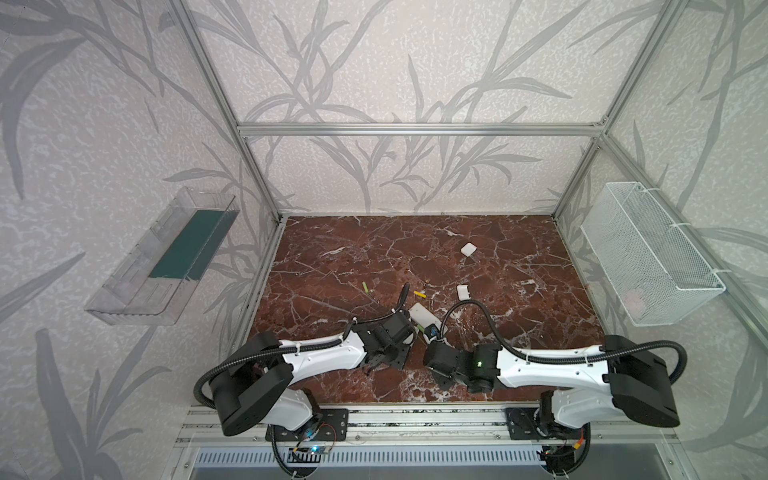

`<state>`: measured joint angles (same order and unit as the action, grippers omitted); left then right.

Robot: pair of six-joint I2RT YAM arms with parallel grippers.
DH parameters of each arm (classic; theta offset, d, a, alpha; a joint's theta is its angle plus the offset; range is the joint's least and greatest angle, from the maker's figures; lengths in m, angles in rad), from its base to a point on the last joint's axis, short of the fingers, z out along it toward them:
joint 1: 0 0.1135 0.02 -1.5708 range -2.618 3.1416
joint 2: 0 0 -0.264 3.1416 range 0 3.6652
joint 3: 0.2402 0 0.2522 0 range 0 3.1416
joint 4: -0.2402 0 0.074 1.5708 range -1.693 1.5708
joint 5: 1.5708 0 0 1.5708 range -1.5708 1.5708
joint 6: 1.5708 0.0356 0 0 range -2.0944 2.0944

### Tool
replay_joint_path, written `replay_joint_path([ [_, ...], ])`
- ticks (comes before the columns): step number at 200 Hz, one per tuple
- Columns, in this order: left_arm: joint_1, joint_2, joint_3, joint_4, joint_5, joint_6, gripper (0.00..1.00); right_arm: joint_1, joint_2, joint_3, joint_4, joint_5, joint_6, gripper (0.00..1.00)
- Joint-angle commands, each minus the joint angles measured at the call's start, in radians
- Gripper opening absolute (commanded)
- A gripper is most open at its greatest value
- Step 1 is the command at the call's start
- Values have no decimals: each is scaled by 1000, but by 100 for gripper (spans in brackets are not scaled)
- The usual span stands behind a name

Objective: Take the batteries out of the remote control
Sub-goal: 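Release the empty remote with the left gripper and swing the left arm away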

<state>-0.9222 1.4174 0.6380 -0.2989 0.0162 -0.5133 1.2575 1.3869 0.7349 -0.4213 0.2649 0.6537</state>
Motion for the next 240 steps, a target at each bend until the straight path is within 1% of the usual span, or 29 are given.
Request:
replay_joint_path([
  [1, 7, 18, -44, 6, -36, -30, 46, -3, -102, 8, -64, 60, -38, 0],
  [9, 7, 1, -30, -3, -52, -22, 56, -23, -143, 2, -60, 70, -53, 0],
  [19, 8, -16, -3, -34, -98, -23, 67, -59, -191, -17, -37, 57, -68, 0],
  [21, 8, -19, 4, -42, -108, -22, 73, -69, -198, -21, -33, 51, -70, 0],
  [26, 8, -27, 24, -61, -133, -17, 95, -93, -212, -30, -28, 40, -73, 0],
  [28, 8, -30, 32, -71, -144, -14, 98, -101, -217, -33, -27, 38, -74, 0],
  [30, 8, -33, 40, -80, -155, -11, 99, -108, -222, -37, -28, 38, -77, 0],
  [41, 10, -50, 81, -120, -218, 4, 99, -142, -237, -53, -33, 52, -92, 0],
  [55, 26, -75, 124, -152, -295, 8, 99, -196, -239, -69, -29, 31, -117, 0],
  [67, 67, -98, 146, -139, -335, 21, 99, -226, -239, -85, -7, 19, -136, 0],
  [74, 108, -112, 159, -146, -351, 12, 99, -227, -239, -92, 3, 13, -145, 0],
  [78, 138, -116, 166, -146, -349, 8, 99, -227, -239, -94, 5, 10, -151, 0],
  [80, 154, -118, 169, -146, -346, 5, 99, -250, -239, -95, 7, 10, -154, 0],
  [84, 189, -124, 173, -144, -338, 1, 99, -260, -240, -97, 8, 9, -156, 0],
  [92, 258, -132, 174, -132, -323, -11, 99, -267, -241, -102, 14, 3, -160, 0],
  [112, 399, -136, 160, -67, -322, -43, 99, -273, -246, -115, 35, -12, -161, 0],
  [128, 502, -109, 162, -15, -311, -77, 99, -275, -250, -120, 41, -22, -158, 0],
  [146, 609, -48, 189, 17, -275, -126, 99, -274, -257, -124, 41, -30, -155, 0],
  [175, 704, 77, 243, 41, -232, -150, 99, -275, -270, -131, 33, -33, -151, 0],
  [183, 727, 100, 240, 60, -231, -164, 99, -274, -273, -135, 33, -35, -148, 0],
  [205, 794, 160, 230, 110, -182, -195, 99, -274, -290, -145, 25, -36, -135, 0],
  [222, 814, 184, 215, 146, -206, -189, 99, -275, -299, -152, 17, -34, -129, 0],
  [240, 848, 193, 182, 188, -236, -215, 99, -274, -307, -159, 8, -36, -122, 0],
])
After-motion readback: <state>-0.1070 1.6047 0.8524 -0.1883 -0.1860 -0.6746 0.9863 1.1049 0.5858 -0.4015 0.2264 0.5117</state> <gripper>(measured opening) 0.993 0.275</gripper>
